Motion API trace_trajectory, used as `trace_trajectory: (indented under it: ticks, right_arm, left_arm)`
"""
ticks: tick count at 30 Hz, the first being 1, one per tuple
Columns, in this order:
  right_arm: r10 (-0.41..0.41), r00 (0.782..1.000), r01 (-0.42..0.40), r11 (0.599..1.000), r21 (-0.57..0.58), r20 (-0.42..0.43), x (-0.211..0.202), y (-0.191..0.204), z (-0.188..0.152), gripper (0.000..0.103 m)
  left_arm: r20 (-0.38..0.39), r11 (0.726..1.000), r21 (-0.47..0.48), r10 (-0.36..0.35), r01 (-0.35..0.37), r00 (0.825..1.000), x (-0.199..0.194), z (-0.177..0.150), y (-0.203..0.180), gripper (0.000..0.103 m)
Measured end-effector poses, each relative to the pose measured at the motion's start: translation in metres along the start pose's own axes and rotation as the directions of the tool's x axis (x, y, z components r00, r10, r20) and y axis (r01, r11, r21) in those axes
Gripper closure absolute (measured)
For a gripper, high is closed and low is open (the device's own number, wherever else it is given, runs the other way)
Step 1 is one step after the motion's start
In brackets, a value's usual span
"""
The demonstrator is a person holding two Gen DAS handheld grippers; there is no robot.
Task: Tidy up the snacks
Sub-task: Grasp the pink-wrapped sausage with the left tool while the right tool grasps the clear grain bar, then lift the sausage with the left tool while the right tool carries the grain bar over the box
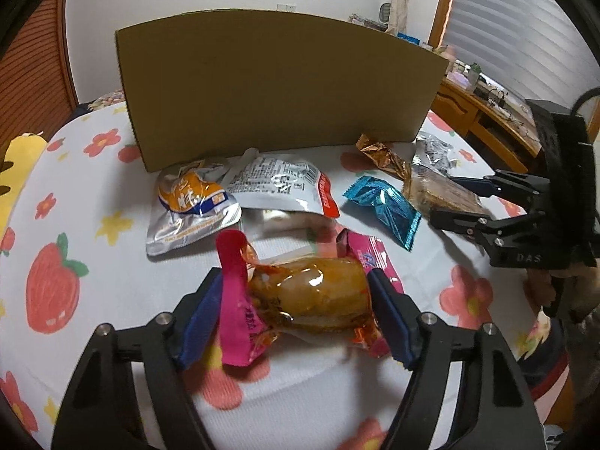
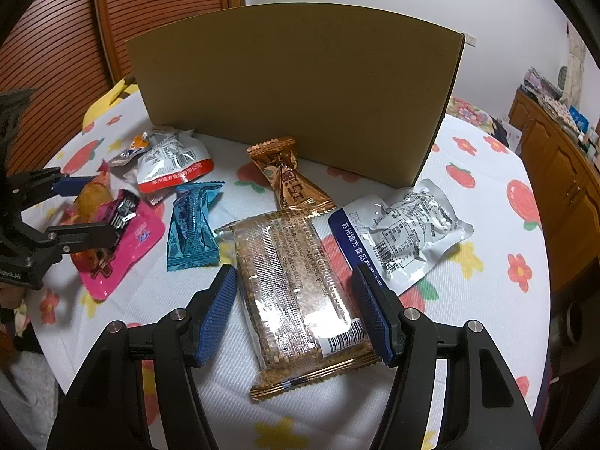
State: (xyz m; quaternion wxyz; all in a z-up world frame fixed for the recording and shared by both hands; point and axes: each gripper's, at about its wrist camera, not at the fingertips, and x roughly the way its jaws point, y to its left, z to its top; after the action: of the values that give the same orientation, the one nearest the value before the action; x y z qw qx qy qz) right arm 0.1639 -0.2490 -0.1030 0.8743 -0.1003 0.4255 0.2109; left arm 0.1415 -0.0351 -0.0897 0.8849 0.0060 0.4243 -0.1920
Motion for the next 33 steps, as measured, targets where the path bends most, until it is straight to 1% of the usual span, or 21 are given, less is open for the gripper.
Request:
trace_trajectory:
  ticks: [2,8,16,20,22,23,25,28,31,33]
  right_arm:
    - [0.000,1.000,0.000,1.000,0.000,0.000,0.000,0.000,0.000,0.038]
    - [0.000,1.000,0.000,1.000,0.000,0.000,0.000,-0.001,0.000,0.038]
    - [0.000,1.000,0.000,1.000,0.000,0.001,0.000,0.000,0.000,0.038]
    - [-0.008,1.000,0.008,1.000,-0.009,-0.002,-0.001,0.000,0.001,0.039]
    - [-0.011,1.000,0.011,1.000,-0.008,0.001,-0.001,0.002,0.002,0.045]
    - [-0.017,1.000,0.017,1.000,-0.008,0.002,-0.002,0.003,0.001,0.046]
    - [-0.035,0.999,0.035,0.999,-0.007,0.007,-0.004,0.005,0.000,0.054]
    - [-0.050,0.999,0.051,0.999,-0.012,0.016,-0.007,0.009,-0.001,0.059]
    - [-0.048,0.998,0.048,0.999,0.004,0.027,-0.013,0.011,-0.003,0.060]
    - [-0.048,0.997,0.045,0.998,0.045,0.053,-0.021,0.010,-0.006,0.060]
  left_arm:
    - [0.007,1.000,0.000,0.002,-0.002,1.000,-0.004,-0.005,0.001,0.028]
    - [0.033,1.000,-0.010,-0.007,0.007,0.999,-0.014,-0.014,0.005,0.036]
    - [0.090,0.999,-0.031,-0.013,0.016,0.996,-0.028,-0.017,0.008,0.037]
    - [0.103,0.999,-0.033,-0.010,0.014,0.995,-0.032,-0.015,0.009,0.037]
    - [0.110,0.999,-0.032,-0.011,0.015,0.994,-0.034,-0.015,0.009,0.037]
    - [0.114,0.999,-0.033,-0.010,0.014,0.993,-0.036,-0.015,0.009,0.037]
    - [0.123,0.999,-0.033,-0.009,0.013,0.992,-0.039,-0.015,0.009,0.037]
    - [0.137,0.999,-0.037,-0.010,0.015,0.991,-0.043,-0.014,0.009,0.037]
    - [0.154,0.999,-0.039,-0.009,0.015,0.988,-0.048,-0.013,0.008,0.037]
    - [0.162,0.999,-0.040,-0.010,0.017,0.987,-0.050,-0.011,0.008,0.037]
